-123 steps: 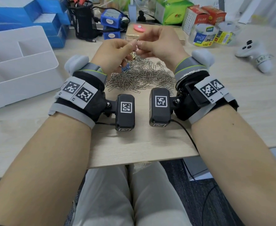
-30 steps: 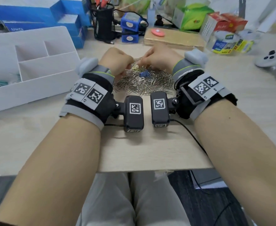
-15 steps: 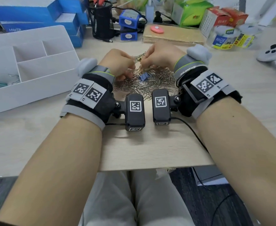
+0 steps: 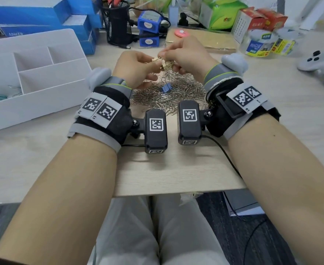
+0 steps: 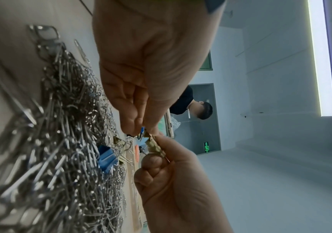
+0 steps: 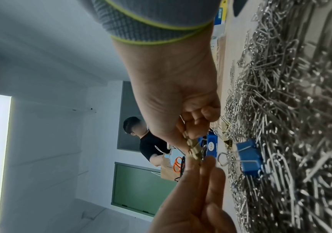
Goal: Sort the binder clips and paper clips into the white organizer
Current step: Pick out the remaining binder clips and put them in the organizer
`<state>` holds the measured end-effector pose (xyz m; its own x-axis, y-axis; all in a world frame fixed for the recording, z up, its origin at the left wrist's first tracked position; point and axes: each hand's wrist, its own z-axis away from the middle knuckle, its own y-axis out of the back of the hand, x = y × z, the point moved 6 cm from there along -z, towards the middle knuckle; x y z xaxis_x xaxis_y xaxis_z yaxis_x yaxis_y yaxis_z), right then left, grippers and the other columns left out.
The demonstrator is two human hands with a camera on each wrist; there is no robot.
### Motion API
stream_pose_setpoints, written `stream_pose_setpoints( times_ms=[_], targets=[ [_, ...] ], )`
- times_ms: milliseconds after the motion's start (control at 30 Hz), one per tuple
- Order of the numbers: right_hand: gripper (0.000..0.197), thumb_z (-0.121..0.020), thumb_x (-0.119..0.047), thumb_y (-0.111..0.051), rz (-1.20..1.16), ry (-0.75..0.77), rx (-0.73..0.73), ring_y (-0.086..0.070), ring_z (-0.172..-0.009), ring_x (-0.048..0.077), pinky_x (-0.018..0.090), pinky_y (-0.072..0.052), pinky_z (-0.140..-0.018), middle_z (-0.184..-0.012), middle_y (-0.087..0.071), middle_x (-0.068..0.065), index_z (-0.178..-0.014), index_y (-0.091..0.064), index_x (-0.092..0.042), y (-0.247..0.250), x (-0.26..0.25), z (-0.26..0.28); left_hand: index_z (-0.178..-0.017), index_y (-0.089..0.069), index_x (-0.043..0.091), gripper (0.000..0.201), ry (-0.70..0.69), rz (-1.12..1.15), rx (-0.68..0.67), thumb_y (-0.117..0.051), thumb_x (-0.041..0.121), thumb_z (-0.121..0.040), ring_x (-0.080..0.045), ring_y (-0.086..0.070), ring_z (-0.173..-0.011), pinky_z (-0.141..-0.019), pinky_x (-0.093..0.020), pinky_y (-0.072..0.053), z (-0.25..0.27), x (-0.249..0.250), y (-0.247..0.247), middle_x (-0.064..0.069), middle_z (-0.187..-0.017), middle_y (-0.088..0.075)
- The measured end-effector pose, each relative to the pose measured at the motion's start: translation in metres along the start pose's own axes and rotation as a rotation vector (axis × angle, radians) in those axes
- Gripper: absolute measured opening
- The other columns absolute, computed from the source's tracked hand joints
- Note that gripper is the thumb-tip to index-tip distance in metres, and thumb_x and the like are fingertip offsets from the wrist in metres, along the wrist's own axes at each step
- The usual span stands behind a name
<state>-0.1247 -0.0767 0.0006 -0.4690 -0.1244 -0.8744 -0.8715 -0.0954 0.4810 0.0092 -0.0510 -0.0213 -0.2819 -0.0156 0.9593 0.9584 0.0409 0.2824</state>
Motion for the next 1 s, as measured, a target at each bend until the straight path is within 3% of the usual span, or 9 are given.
stream_pose_setpoints(
  times_ms=[167, 267, 400, 500, 600, 733, 800, 900, 1000],
  targets=[
    [0.015, -0.087, -0.017, -0.066, -0.118, 0.029, 0.015, -0.059, -0.043, 0.004, 0.017, -0.041, -0.039, -0.068, -0.06, -0.003, -0.073, -0.06, -0.018, 0.0, 0.001, 0.0, -0.105, -0.055, 0.01, 0.018, 0.025, 0.144, 0.097, -0.063, 0.008, -0.089, -0.007, -0.063, -0.061, -0.043, -0.013, -0.048, -0.002, -0.004, 0.01, -0.009, -0.085, -0.065],
    [0.012, -0.09, -0.01, -0.061, -0.261, -0.005, 0.03, -0.063, -0.044, 0.008, 0.021, -0.05, -0.043, -0.076, -0.057, 0.003, -0.08, -0.056, -0.012, 0.002, 0.003, -0.001, -0.11, -0.058, 0.013, 0.019, 0.019, 0.153, 0.112, -0.058, 0.008, -0.092, -0.009, -0.057, -0.063, -0.044, -0.013, -0.049, -0.004, -0.006, 0.011, -0.008, -0.082, -0.062],
    [0.011, -0.09, -0.009, -0.058, -0.177, -0.022, 0.045, -0.061, -0.045, 0.006, 0.019, -0.041, -0.039, -0.076, -0.06, -0.001, -0.082, -0.057, -0.016, 0.004, 0.005, -0.001, -0.117, -0.059, 0.013, 0.024, 0.024, 0.15, 0.08, -0.054, 0.009, -0.095, -0.009, -0.054, -0.063, -0.045, -0.016, -0.052, -0.009, -0.007, 0.009, -0.002, -0.077, -0.056],
    [0.008, -0.086, -0.009, -0.062, -0.084, 0.036, 0.15, -0.049, -0.041, 0.003, 0.016, -0.035, -0.037, -0.069, -0.063, -0.004, -0.084, -0.063, -0.016, 0.011, 0.004, -0.003, -0.092, -0.052, 0.016, 0.007, 0.06, 0.205, 0.075, -0.053, 0.01, -0.095, -0.011, -0.057, -0.068, -0.048, -0.021, -0.056, -0.009, -0.01, 0.007, -0.002, -0.084, -0.052],
    [0.009, -0.087, -0.002, -0.06, -0.203, 0.068, 0.155, -0.06, -0.049, 0.005, 0.017, -0.045, -0.043, -0.073, -0.064, 0.002, -0.095, -0.063, -0.006, 0.012, 0.003, -0.004, -0.079, -0.046, 0.016, 0.018, 0.044, 0.247, 0.106, -0.053, 0.011, -0.095, -0.017, -0.059, -0.076, -0.051, -0.024, -0.056, -0.011, -0.011, 0.008, -0.002, -0.087, -0.049],
    [0.008, -0.087, 0.004, -0.059, -0.28, 0.081, 0.116, -0.068, -0.057, 0.009, 0.02, -0.053, -0.05, -0.075, -0.065, 0.008, -0.094, -0.061, 0.0, 0.009, 0.003, -0.003, -0.094, -0.047, 0.008, 0.004, 0.025, 0.259, 0.13, -0.051, 0.007, -0.094, -0.018, -0.061, -0.083, -0.056, -0.028, -0.058, -0.011, -0.009, 0.009, -0.007, -0.096, -0.051],
    [0.007, -0.086, 0.003, -0.061, -0.263, 0.095, 0.114, -0.068, -0.058, 0.009, 0.02, -0.052, -0.049, -0.075, -0.065, 0.007, -0.089, -0.062, -0.003, 0.009, 0.002, -0.003, -0.102, -0.042, 0.007, 0.008, 0.002, 0.276, 0.14, -0.046, 0.005, -0.095, -0.015, -0.064, -0.075, -0.05, -0.023, -0.054, -0.009, -0.006, 0.009, -0.01, -0.099, -0.056],
    [0.013, -0.087, 0.004, -0.058, -0.3, 0.116, 0.112, -0.068, -0.055, 0.007, 0.02, -0.052, -0.049, -0.072, -0.065, 0.007, -0.083, -0.061, -0.007, 0.01, 0.001, -0.003, -0.103, -0.043, 0.016, 0.02, 0.035, 0.225, 0.156, -0.034, 0.002, -0.093, -0.01, -0.058, -0.057, -0.042, -0.017, -0.045, -0.005, -0.002, 0.009, -0.003, -0.077, -0.06],
    [0.01, -0.087, 0.003, -0.06, -0.353, 0.123, 0.112, -0.07, -0.056, 0.01, 0.02, -0.053, -0.049, -0.072, -0.066, 0.009, -0.084, -0.06, -0.006, 0.009, 0.0, -0.003, -0.082, -0.054, 0.017, 0.025, 0.157, 0.219, 0.098, -0.033, 0.009, -0.093, -0.007, -0.044, -0.045, -0.04, -0.01, -0.033, -0.003, -0.005, 0.006, 0.001, -0.064, -0.048]
  ],
)
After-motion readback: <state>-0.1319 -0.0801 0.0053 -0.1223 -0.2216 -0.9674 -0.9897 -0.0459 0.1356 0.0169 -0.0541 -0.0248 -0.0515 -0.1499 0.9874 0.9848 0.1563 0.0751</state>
